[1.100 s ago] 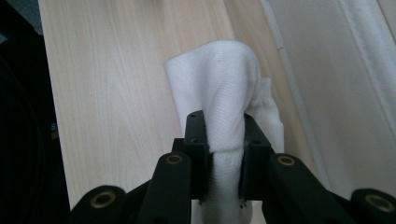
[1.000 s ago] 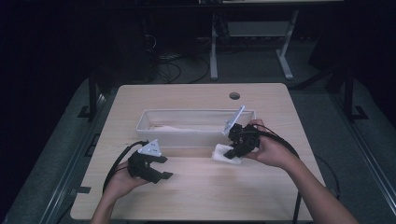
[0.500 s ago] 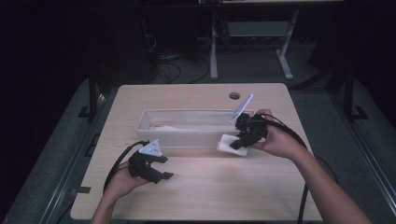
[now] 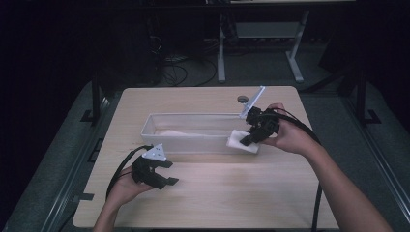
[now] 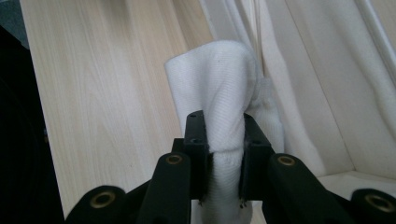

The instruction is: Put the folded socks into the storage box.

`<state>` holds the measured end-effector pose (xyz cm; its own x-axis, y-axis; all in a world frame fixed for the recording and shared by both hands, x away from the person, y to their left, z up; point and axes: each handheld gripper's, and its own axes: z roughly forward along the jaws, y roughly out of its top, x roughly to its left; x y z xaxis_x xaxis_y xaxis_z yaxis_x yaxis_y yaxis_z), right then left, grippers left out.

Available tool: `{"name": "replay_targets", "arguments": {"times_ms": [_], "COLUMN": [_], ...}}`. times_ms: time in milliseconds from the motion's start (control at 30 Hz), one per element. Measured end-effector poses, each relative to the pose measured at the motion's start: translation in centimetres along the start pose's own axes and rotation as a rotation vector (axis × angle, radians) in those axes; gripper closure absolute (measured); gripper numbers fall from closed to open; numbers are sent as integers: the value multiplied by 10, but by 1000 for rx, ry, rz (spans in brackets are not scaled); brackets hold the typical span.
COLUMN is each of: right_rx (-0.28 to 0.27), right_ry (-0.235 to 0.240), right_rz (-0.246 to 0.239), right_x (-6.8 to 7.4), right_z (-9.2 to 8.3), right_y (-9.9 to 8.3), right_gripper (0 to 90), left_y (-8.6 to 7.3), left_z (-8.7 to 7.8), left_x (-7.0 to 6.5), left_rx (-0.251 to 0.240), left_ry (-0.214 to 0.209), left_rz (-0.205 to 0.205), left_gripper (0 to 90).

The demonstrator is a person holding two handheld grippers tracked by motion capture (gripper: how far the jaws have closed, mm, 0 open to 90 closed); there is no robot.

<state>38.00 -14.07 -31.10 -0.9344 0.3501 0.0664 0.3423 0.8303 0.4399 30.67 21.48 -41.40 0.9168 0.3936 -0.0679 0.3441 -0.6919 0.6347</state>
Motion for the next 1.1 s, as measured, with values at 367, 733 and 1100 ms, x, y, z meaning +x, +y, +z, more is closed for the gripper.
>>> {"name": "replay_targets", "arguments": {"times_ms": [367, 733, 1100], "right_rx": [8, -8, -10], "right_ry": [1, -10, -7], "right_rz": [-1, 13, 36], "right_x": [-17, -33, -50], "right_z": [-6, -16, -18], "right_y": [10, 8, 2], "right_gripper": [767, 766, 766], "left_y": [0, 1, -1], "left_z": [-2, -4, -5], "left_x": [1, 1, 2], "left_rx": [3, -6, 0], "left_ry": [7, 11, 13], "left_rz": [4, 0, -2], "left_gripper": [330, 329, 328]}}
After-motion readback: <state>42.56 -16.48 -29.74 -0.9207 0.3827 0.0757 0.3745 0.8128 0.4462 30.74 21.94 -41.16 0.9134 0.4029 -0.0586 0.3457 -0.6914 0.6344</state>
